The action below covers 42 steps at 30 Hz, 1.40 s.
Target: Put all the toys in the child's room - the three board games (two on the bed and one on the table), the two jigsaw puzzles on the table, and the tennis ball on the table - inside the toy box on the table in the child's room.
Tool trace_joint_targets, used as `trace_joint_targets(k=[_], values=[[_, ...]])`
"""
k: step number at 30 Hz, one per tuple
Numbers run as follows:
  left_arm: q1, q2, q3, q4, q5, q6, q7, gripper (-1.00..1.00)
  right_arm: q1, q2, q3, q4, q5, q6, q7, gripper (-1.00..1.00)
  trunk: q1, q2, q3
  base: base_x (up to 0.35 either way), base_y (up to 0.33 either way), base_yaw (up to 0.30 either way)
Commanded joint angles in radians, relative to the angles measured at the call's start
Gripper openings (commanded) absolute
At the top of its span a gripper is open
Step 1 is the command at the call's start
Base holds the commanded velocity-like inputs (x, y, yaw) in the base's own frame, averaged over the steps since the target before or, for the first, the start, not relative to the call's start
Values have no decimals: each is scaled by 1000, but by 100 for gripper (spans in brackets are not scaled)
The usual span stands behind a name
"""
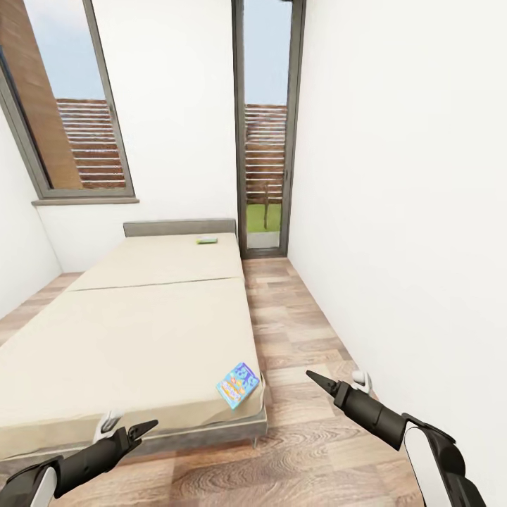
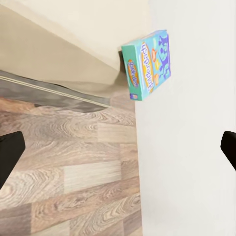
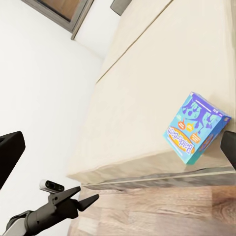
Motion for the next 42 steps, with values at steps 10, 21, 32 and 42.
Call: trace_joint_targets(k=[10,21,32,42], values=[[-1,1,0,0,16,5,-1,100,-1,3,-2,1,0,5,3,100,0,-1,-1,0,0,0],[-1,1,1,0,18,5,-2,100,-1,5,-1,2,2,4,1,100,0,-1,-1,0,-96,0],[-1,2,1,0,18,5,-3,100,-1,5,-1,2,3,4,0,100,0,-1,-1,0,-92,0],[-1,2,1,0,18,5,-3,100,-1,5,-1,2,3,4,0,100,0,-1,-1,0,-191,0]])
